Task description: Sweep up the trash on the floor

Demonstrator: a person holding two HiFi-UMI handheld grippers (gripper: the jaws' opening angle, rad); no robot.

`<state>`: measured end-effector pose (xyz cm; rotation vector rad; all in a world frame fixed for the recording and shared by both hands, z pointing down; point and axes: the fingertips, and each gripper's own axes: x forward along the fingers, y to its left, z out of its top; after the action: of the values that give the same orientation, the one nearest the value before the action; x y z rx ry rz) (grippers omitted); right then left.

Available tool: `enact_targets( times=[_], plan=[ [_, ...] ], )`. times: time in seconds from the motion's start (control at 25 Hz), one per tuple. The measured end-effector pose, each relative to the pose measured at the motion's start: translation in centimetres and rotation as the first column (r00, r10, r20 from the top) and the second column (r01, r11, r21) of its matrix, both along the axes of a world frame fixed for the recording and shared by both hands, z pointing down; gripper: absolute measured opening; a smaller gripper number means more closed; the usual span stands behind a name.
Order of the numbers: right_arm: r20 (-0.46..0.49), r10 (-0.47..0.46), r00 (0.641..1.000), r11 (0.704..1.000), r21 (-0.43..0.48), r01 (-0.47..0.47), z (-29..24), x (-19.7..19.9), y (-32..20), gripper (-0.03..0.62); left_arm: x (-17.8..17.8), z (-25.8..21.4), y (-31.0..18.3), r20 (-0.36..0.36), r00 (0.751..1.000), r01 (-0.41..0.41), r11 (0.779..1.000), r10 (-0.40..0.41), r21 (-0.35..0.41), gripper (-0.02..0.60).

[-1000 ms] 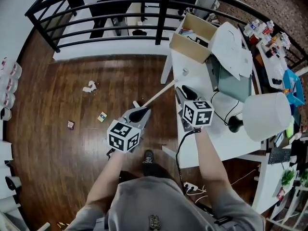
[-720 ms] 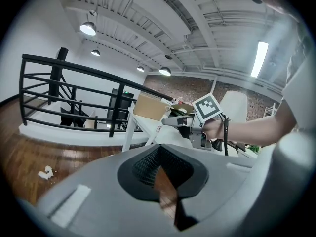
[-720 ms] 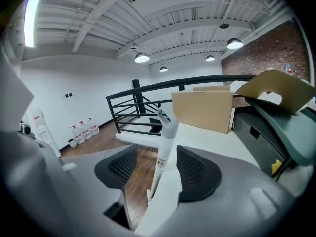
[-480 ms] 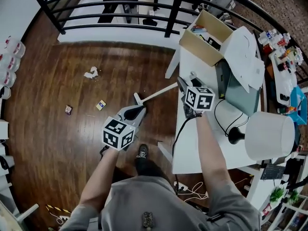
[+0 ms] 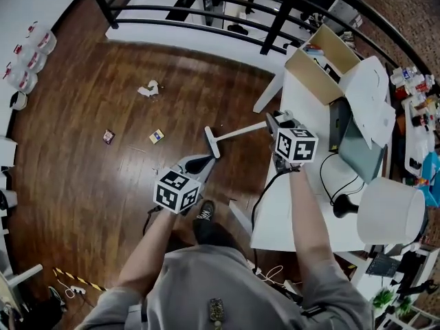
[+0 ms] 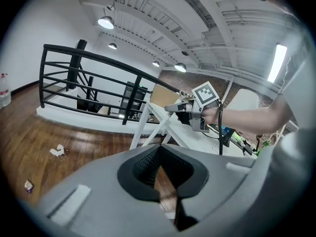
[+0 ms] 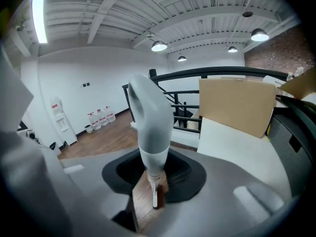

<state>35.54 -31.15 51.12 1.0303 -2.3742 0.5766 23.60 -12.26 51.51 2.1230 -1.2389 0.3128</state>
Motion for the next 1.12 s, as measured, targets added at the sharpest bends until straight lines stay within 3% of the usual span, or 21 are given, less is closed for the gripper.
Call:
enact_targets(
  times=[0.44,0.68,0.96,1.12],
  plan=[
    [0.018,-0.252,0.968,0.963,0.104,0.249,-4.6,-11.1,8.5,0.091,-3.3,0.6,6.0,-0.011,0.996,0.089,0.996,-0.089,0.02,0.006],
    [0.008,-0.375,0.927,0.918,0.14,0.371,-9.1,-15.7,16.3,0.091,-4.6,1.9,10.5,-0.039,0.993,0.115,0.993,-0.113,0.037,0.104],
    [0.039,-0.514,0.857,0.854,0.12,0.507,-14.2,-20.6,27.6,0.091,-6.6,5.2,17.0,-0.023,0.99,0.141,0.99,-0.141,0.013,0.188],
    [0.067,-0.619,0.782,0.784,0.109,0.611,-15.8,-24.0,34.5,0.091,-9.3,6.5,20.2,0.018,0.982,0.185,0.982,-0.186,0.023,0.196]
  ],
)
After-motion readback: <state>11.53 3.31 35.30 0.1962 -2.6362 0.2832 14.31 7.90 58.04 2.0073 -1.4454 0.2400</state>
